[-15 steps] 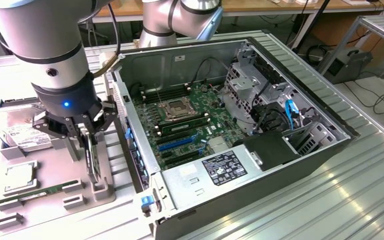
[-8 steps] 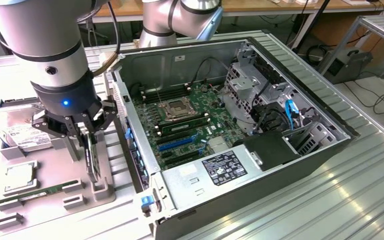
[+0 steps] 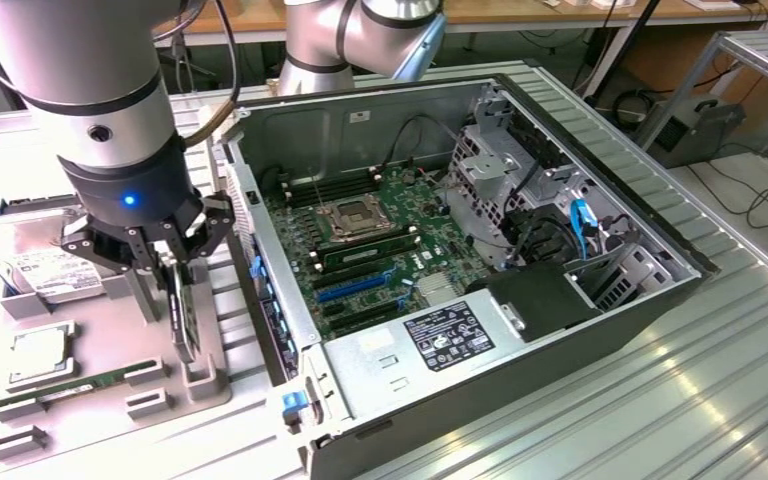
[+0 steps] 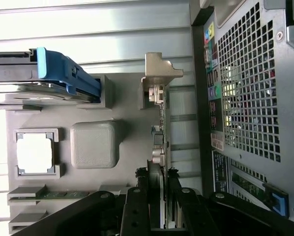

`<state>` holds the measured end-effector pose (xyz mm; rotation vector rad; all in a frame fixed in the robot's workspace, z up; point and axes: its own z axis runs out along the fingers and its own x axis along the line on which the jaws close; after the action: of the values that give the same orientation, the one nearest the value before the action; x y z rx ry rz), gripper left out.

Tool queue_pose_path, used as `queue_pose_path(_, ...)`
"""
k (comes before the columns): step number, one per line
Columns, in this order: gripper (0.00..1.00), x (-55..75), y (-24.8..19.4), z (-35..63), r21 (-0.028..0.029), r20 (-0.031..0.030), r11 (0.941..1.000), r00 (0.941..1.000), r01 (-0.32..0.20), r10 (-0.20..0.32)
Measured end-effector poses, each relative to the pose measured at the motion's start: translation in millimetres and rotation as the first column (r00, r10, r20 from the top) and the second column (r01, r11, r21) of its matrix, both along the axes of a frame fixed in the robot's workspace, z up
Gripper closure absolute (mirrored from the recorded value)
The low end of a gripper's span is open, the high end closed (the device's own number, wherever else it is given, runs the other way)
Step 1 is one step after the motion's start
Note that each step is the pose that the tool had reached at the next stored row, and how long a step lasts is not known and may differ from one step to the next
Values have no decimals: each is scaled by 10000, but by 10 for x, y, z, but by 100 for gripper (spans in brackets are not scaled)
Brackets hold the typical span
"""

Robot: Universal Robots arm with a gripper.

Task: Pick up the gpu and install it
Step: 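Pick up the gpu and move the gpu toward the slot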

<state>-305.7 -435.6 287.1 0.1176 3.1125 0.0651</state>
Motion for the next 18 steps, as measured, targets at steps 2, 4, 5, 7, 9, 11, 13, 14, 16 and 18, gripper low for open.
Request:
queue_pose_path(2,73,0,0,10,0,0,10000,10000,0,0)
queue_pose_path(4,73,0,0,22,1,0,10000,10000,0,0)
queue_pose_path(5,73,0,0,27,1,0,10000,10000,0,0)
queue_pose_path(7,73,0,0,37,0,0,10000,10000,0,0)
queue_pose_path(9,73,0,0,48,1,1,10000,10000,0,0)
queue_pose_path(11,73,0,0,59,0,0,10000,10000,0,0)
queue_pose_path(13,73,0,0,72,0,0,10000,10000,0,0)
queue_pose_path(14,73,0,0,80,0,-1,10000,10000,0,0)
queue_pose_path(16,73,0,0,92,0,-1,10000,10000,0,0)
queue_pose_path(18,73,0,0,104,0,0,10000,10000,0,0)
